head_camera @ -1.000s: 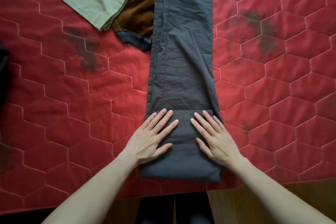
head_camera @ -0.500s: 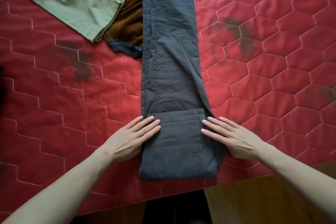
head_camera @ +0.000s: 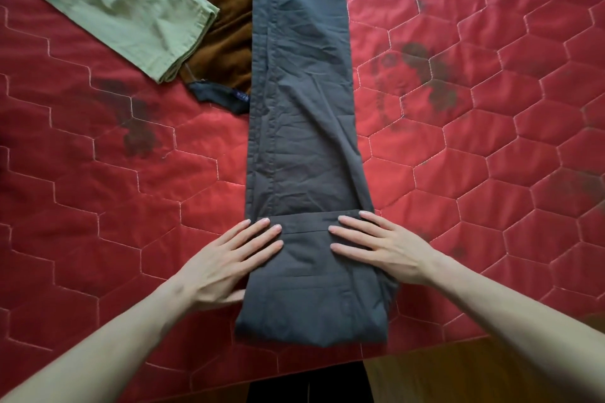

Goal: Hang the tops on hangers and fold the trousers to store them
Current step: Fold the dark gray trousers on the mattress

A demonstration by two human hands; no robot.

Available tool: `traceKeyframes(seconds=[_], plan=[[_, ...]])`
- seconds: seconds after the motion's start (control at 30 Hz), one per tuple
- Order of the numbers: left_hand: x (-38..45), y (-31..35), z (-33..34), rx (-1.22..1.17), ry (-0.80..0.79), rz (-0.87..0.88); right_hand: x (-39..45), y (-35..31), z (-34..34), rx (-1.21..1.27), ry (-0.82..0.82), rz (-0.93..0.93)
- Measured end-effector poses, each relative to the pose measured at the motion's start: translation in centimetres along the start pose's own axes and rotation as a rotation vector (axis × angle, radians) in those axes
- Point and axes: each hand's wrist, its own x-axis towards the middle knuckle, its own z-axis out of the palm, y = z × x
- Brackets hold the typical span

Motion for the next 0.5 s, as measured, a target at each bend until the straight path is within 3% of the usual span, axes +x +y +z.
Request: traceKeyframes(seconds=[0.17, 0.23, 0.3, 0.37, 0.43, 0.5], plan=[[0.9, 1.4, -1.3, -0.213, 0.121, -0.148, 0.0, 0.1, -2.0, 0.401, 0.028, 0.117], [1.8, 2.9, -1.6, -0.655, 0.17, -0.449, -0.3, 0.0, -2.8, 0.6, 0.102, 0.244], [2.5, 3.7, -2.4, -0.862, 0.317, -0.802, -0.9, -0.7, -3.5, 0.872, 0.106, 0.48], [2.6, 4.0, -3.0, -0.953, 0.336, -0.928, -0.7, -2.0, -4.3, 1.239, 0.162, 0.857], [2.9, 4.0, -4.1, -1.009, 0.421, -0.932, -0.1, -2.5, -4.3, 1.161, 0.389, 1.107], [3.8, 3.8, -4.7, -1.134, 0.47, -0.96, 0.6, -2.2, -4.3, 1.04, 0.518, 1.151]])
